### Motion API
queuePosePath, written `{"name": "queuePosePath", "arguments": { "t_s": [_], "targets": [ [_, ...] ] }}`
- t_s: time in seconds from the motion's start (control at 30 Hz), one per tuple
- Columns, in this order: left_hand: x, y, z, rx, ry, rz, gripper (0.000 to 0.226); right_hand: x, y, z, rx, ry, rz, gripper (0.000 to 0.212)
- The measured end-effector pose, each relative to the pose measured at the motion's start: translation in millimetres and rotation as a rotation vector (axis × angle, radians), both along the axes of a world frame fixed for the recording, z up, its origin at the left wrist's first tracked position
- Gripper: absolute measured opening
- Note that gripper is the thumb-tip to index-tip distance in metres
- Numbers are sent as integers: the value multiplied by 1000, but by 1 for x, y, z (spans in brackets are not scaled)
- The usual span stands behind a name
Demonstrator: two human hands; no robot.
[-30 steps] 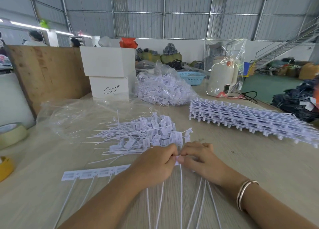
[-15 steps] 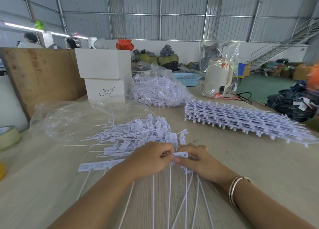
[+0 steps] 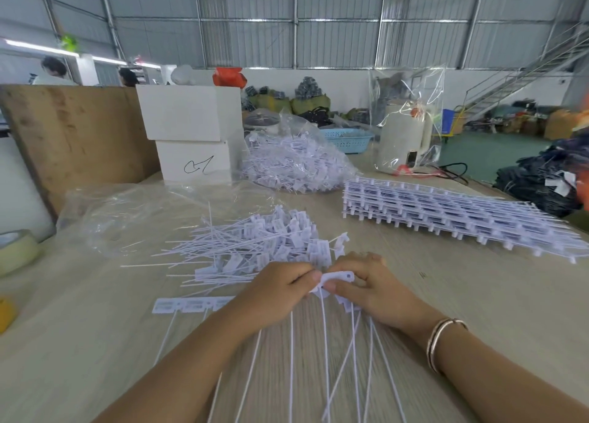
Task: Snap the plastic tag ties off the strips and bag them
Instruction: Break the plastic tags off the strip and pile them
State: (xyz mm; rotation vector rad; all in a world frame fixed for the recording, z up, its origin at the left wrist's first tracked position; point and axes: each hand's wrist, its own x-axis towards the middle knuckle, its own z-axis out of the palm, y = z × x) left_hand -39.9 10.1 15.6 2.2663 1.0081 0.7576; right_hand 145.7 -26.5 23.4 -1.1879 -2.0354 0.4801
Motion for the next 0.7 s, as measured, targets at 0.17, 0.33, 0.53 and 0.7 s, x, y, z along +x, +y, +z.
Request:
{"name": "queuePosePath", "arguments": {
  "t_s": [0.17,0.33,0.53,0.7],
  "targets": [
    [-2,-2,3,-134,-151,-30,40,-3,2,-4,247,-89,-52,14],
    [-3,0,5,-194,-219,-12,35,-7,-1,-1,354,-34,-85,14],
    [-9,-3,2,-117,-204,-5,38,13,4,-5,-115,191,-115,17],
    [-9,-2,-3,311,154,54,14,20,10,-13,-129,-181,-211,10]
  ]
}}
